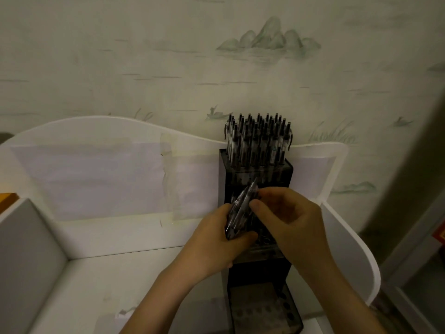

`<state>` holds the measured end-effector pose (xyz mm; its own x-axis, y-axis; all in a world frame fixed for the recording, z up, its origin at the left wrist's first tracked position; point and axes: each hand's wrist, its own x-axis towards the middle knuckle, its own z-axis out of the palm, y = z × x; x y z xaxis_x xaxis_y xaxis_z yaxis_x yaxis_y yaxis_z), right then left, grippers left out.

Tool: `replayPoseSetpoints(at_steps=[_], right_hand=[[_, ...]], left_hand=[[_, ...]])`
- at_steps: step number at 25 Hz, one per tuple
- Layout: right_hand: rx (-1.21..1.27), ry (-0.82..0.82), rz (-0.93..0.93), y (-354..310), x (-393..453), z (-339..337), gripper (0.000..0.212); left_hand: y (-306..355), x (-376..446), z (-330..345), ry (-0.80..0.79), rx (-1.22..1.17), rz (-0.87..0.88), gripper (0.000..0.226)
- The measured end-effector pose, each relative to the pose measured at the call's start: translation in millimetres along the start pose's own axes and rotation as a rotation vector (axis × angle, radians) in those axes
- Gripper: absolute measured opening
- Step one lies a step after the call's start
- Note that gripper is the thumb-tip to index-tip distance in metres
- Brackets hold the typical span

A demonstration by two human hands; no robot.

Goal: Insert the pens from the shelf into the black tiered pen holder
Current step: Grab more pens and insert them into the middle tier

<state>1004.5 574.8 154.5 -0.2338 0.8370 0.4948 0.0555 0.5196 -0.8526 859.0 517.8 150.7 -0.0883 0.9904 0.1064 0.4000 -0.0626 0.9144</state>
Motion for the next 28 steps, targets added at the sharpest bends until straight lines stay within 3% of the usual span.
replayPoseSetpoints(at_steps=[7,9,12,16,19,23,28], right_hand=[[0.321,0.112,0.262,-6.8,8.5,8.7,0.01],[0.372,0.2,0.241,-11.5,15.1,4.1,0.008],[0.202,0.25,0.068,-13.2,14.9,2.7,0.007],[-0.157,0.15,-0.079,3.2,-0.2,18.9,0.009],[-0.296,0.131,-0.165,16.3,-5.6,28.1,0.012],[-0.334,0.121,-0.155,23.9,-2.9,30.3,0.011],[-0.466,-0.007,0.009,37.0,-4.8,31.8,0.011]], left_hand=[[-12.9,-5.4,-11.7,0.045,-0.006,-0.003,0.029],[-19.4,-7.7,-21.1,0.081,0.005,-0.006,0.024],[-30.3,-9.9,-36.9,0.15,0.002,-0.061,0.014],[-34.9,-11.2,-46.1,0.168,0.003,-0.084,0.016],[-34.4,-12.3,-46.6,0.155,-0.002,-0.076,0.015],[-33.0,-12.2,-48.1,0.156,-0.026,-0.06,0.014],[-29.1,-11.7,-46.7,0.138,-0.053,-0.033,0.01]])
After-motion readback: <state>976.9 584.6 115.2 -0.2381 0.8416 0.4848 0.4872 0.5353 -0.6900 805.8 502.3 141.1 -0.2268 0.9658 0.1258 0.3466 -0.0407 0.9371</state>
